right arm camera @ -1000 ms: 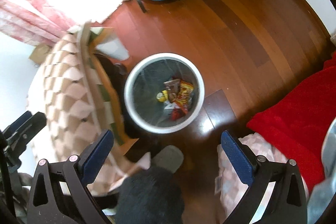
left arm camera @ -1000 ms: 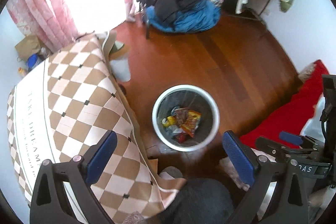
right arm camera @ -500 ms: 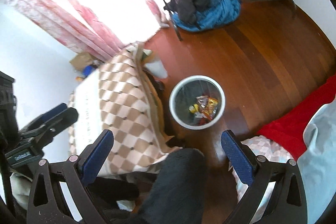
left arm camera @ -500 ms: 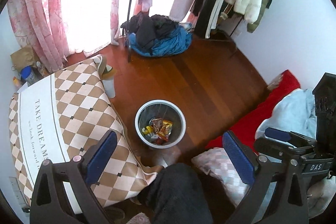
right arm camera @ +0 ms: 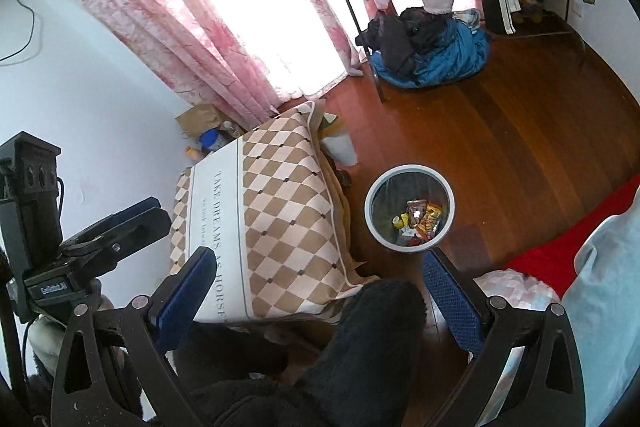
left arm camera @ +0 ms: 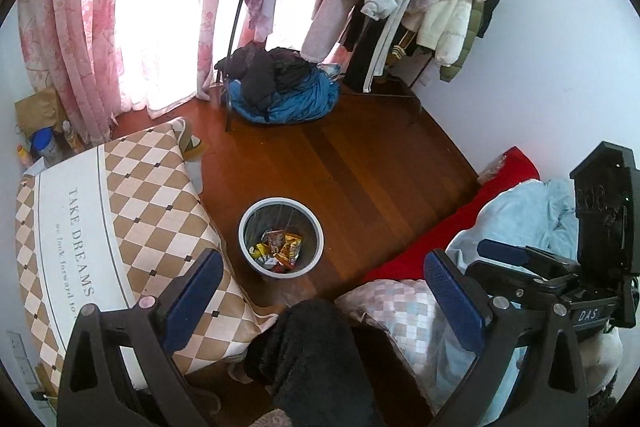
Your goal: Collect trash
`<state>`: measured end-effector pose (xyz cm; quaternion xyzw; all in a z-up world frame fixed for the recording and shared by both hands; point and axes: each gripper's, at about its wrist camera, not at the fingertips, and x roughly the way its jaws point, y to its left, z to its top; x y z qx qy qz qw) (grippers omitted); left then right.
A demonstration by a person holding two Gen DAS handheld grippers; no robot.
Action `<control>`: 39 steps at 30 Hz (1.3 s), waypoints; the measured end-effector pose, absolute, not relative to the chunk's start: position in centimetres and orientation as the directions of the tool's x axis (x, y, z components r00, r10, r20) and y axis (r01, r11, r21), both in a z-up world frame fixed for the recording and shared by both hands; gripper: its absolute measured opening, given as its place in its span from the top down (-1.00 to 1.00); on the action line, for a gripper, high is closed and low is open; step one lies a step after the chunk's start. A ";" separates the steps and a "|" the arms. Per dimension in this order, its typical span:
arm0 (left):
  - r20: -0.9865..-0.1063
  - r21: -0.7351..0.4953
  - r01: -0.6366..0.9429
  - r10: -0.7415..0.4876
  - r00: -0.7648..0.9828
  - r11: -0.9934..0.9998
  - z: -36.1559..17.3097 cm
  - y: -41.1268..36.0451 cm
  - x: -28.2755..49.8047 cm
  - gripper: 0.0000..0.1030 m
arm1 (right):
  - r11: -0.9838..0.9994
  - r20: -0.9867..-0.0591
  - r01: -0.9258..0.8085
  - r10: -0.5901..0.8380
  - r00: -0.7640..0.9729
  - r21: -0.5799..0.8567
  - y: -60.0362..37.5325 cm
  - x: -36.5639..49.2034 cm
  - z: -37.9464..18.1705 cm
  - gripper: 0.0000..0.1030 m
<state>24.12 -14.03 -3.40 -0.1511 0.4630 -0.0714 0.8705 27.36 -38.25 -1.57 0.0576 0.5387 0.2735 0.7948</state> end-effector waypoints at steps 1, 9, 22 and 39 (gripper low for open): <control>-0.784 -0.332 -0.015 -0.267 0.561 0.943 -3.3 -13.9 24.0 -0.99 | 0.843 -0.825 -0.374 0.498 0.268 0.387 -38.2 27.2 -1.4 -1.00; -0.791 -0.339 -0.022 -0.272 0.548 0.941 -3.5 -13.0 23.3 -0.99 | 0.844 -0.830 -0.379 0.492 0.264 0.379 -37.6 26.9 -1.0 -1.00; -0.785 -0.348 -0.007 -0.287 0.549 0.937 -3.6 -12.6 23.4 -1.00 | 0.847 -0.844 -0.383 0.477 0.246 0.367 -36.5 27.0 -1.7 -1.00; -0.783 -0.359 -0.001 -0.300 0.545 0.933 -3.5 -13.4 23.9 -1.00 | 0.852 -0.846 -0.386 0.467 0.257 0.353 -36.2 26.8 -0.8 -1.00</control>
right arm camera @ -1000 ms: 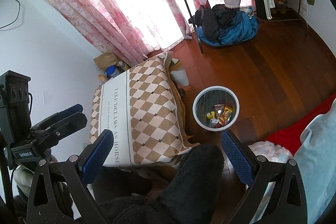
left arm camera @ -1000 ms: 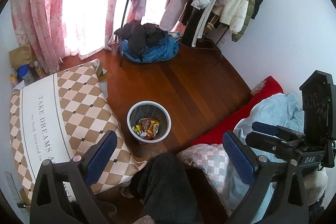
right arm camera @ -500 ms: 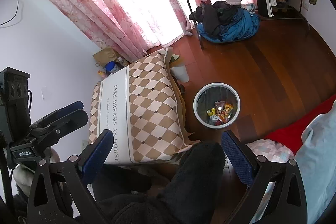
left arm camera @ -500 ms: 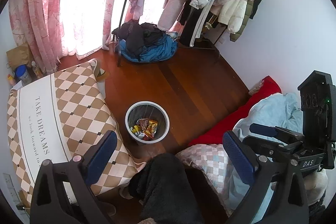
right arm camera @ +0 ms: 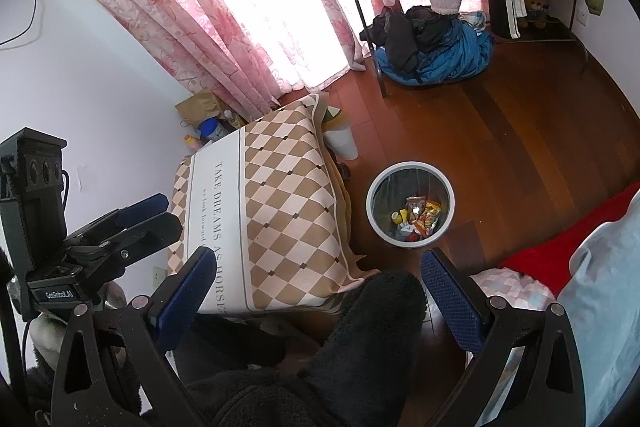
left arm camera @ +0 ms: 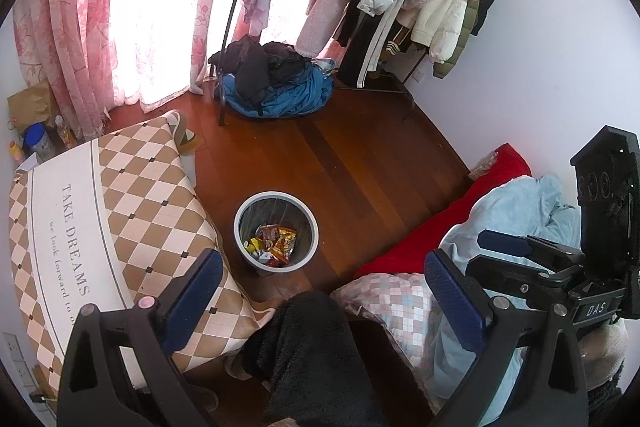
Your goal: Collect trash
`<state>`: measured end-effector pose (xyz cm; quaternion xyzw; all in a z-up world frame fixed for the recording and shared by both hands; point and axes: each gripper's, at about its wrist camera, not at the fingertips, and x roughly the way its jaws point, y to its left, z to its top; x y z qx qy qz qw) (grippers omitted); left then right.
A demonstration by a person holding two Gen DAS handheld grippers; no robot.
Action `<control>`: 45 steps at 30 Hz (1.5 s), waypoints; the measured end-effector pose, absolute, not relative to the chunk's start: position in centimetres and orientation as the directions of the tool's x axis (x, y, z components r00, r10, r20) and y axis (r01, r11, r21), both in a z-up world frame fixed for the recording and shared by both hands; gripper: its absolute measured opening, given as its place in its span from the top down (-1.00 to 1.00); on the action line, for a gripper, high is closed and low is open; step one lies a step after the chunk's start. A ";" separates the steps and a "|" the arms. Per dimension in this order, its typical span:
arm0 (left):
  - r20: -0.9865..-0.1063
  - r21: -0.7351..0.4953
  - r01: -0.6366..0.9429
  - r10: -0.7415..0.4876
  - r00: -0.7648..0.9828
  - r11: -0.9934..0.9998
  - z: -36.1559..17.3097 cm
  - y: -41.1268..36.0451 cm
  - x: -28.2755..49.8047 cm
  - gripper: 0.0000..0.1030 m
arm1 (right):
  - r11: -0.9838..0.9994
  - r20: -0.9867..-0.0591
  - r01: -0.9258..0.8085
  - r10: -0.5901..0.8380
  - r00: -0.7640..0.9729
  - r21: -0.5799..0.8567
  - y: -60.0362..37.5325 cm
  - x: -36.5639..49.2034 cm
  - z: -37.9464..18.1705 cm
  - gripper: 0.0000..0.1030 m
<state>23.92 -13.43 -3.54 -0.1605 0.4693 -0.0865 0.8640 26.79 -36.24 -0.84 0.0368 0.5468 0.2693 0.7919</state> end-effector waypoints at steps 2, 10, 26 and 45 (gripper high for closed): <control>-0.782 -0.361 0.000 -0.303 0.545 0.933 -3.5 -13.4 23.9 -1.00 | 0.851 -0.846 -0.388 0.468 0.255 0.354 -36.2 26.8 -0.8 -1.00; -0.778 -0.375 -0.010 -0.309 0.548 0.927 -3.5 -13.0 23.2 -1.00 | 0.846 -0.846 -0.400 0.472 0.249 0.354 -35.7 26.8 -0.8 -1.00; -0.772 -0.386 -0.009 -0.318 0.550 0.922 -3.2 -12.8 22.8 -1.00 | 0.838 -0.844 -0.410 0.480 0.241 0.359 -34.8 26.9 -0.7 -1.00; -0.770 -0.390 -0.006 -0.323 0.551 0.921 -2.9 -12.7 22.6 -1.00 | 0.837 -0.844 -0.415 0.479 0.241 0.356 -34.5 27.0 -0.5 -1.00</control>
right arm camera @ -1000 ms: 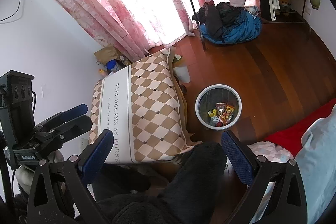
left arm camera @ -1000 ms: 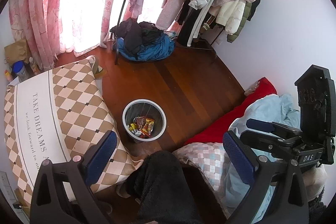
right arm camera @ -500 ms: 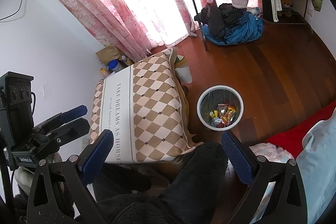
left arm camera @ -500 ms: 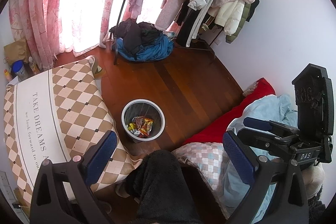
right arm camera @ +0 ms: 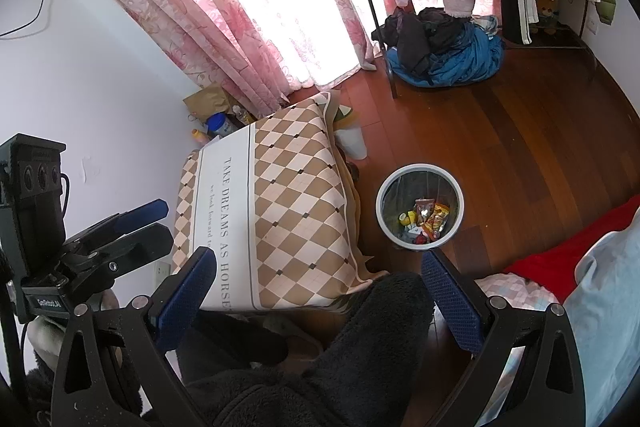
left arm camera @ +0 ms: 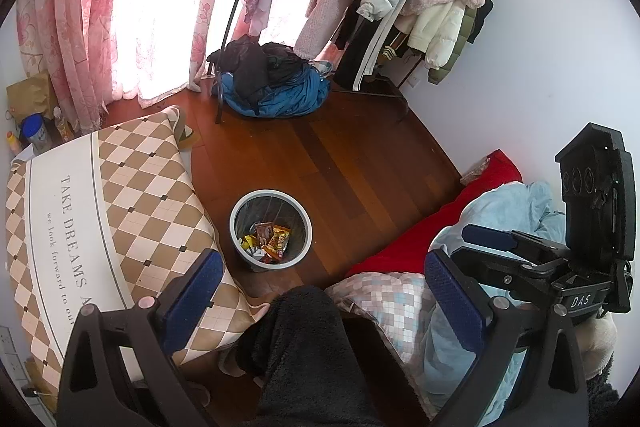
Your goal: Collect trash
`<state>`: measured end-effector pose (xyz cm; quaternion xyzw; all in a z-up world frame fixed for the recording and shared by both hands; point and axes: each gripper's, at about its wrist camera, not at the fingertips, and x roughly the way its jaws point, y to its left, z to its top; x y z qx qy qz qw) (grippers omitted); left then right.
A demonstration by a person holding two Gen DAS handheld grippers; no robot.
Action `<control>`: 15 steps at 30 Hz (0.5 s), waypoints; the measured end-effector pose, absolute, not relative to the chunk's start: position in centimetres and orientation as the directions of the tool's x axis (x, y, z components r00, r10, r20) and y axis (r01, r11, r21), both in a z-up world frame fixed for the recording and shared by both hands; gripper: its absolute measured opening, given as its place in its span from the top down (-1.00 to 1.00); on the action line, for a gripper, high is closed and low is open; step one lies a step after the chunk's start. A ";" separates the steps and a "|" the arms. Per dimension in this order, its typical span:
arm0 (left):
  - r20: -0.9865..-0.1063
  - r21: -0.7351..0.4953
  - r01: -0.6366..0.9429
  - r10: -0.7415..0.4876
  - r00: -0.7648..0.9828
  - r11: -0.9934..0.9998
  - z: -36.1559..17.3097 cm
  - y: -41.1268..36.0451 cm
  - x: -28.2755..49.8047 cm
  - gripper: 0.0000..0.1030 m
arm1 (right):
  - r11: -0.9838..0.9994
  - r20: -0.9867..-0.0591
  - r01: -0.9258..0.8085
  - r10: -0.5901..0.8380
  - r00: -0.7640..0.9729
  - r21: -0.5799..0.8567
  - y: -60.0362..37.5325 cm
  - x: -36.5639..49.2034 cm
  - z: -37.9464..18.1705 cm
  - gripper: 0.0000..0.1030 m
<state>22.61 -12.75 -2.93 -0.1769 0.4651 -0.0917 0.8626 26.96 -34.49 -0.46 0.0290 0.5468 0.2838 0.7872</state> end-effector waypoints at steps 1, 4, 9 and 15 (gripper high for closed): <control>-0.770 -0.390 -0.007 -0.322 0.550 0.921 -3.0 -12.7 22.7 -1.00 | 0.837 -0.845 -0.415 0.478 0.241 0.356 -34.5 27.0 -0.5 -1.00; -0.770 -0.390 -0.008 -0.322 0.550 0.921 -3.0 -12.7 22.7 -1.00 | 0.837 -0.844 -0.416 0.479 0.241 0.356 -34.4 27.0 -0.5 -1.00; -0.770 -0.392 -0.008 -0.323 0.550 0.920 -3.1 -12.6 22.6 -1.00 | 0.838 -0.844 -0.413 0.479 0.242 0.357 -34.4 26.8 -0.5 -1.00; -0.767 -0.400 -0.007 -0.330 0.550 0.917 -2.9 -12.8 22.6 -1.00 | 0.838 -0.847 -0.417 0.475 0.239 0.353 -34.4 26.9 -0.5 -1.00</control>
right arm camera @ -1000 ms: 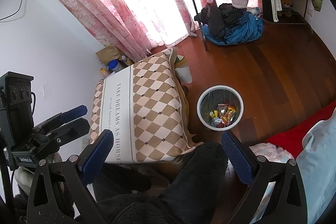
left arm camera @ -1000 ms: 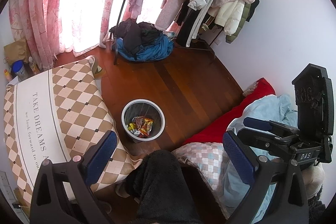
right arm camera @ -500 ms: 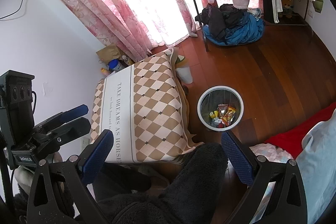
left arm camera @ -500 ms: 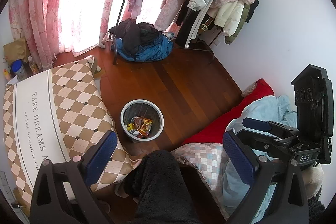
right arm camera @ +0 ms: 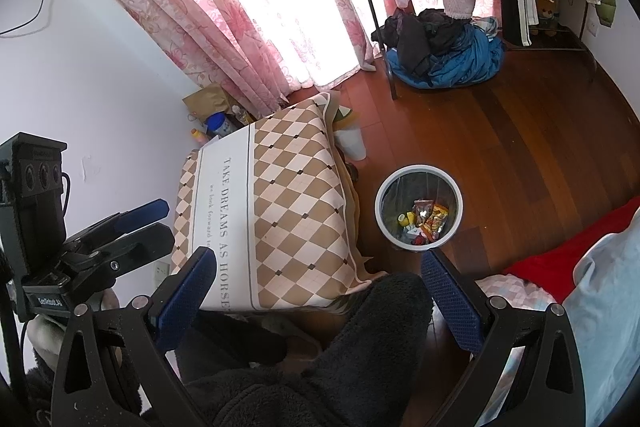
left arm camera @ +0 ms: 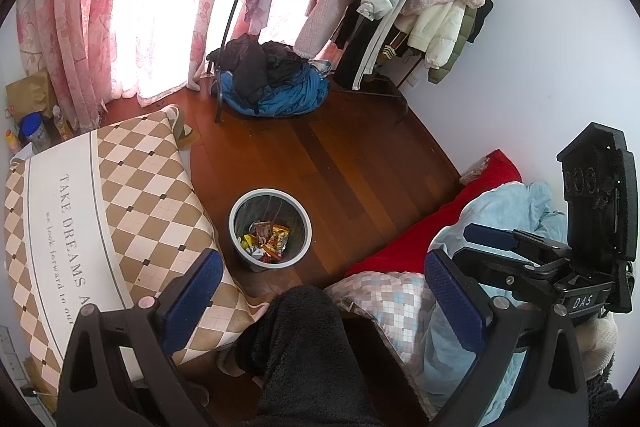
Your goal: Collect trash
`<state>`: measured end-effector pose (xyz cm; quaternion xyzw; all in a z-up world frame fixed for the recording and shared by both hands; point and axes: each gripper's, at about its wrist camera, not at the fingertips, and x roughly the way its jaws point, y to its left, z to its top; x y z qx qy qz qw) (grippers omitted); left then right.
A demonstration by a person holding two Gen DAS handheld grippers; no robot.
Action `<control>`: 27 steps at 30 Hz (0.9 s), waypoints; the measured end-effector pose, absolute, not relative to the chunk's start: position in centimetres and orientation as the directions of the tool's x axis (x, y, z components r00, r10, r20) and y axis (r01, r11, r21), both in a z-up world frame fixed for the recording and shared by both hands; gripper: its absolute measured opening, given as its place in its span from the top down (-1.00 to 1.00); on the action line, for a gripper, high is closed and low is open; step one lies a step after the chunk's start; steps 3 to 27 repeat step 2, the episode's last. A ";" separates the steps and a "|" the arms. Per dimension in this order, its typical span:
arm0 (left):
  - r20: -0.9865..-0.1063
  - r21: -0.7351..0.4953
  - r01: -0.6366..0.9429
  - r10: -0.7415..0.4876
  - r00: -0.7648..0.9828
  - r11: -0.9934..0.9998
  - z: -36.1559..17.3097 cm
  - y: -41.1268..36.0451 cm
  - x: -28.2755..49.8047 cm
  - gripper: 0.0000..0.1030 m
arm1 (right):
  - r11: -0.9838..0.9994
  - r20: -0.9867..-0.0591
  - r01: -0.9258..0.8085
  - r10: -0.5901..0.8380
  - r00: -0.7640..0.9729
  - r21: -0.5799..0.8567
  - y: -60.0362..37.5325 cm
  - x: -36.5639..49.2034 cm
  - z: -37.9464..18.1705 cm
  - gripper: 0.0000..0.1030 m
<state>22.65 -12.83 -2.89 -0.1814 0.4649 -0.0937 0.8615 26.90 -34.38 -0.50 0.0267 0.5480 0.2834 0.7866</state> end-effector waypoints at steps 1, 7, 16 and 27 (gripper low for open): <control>-0.766 -0.403 -0.009 -0.332 0.551 0.915 -2.8 -13.0 22.6 -1.00 | 0.838 -0.848 -0.418 0.473 0.239 0.350 -34.4 27.0 -0.4 -1.00; -0.765 -0.407 -0.009 -0.335 0.550 0.914 -2.7 -13.2 22.6 -1.00 | 0.838 -0.848 -0.418 0.473 0.239 0.350 -34.6 27.2 -0.4 -1.00; -0.765 -0.407 -0.009 -0.335 0.550 0.914 -2.7 -13.2 22.6 -1.00 | 0.838 -0.848 -0.418 0.473 0.239 0.350 -34.6 27.2 -0.4 -1.00; -0.765 -0.407 -0.009 -0.335 0.550 0.914 -2.7 -13.2 22.6 -1.00 | 0.838 -0.848 -0.418 0.473 0.239 0.350 -34.6 27.2 -0.4 -1.00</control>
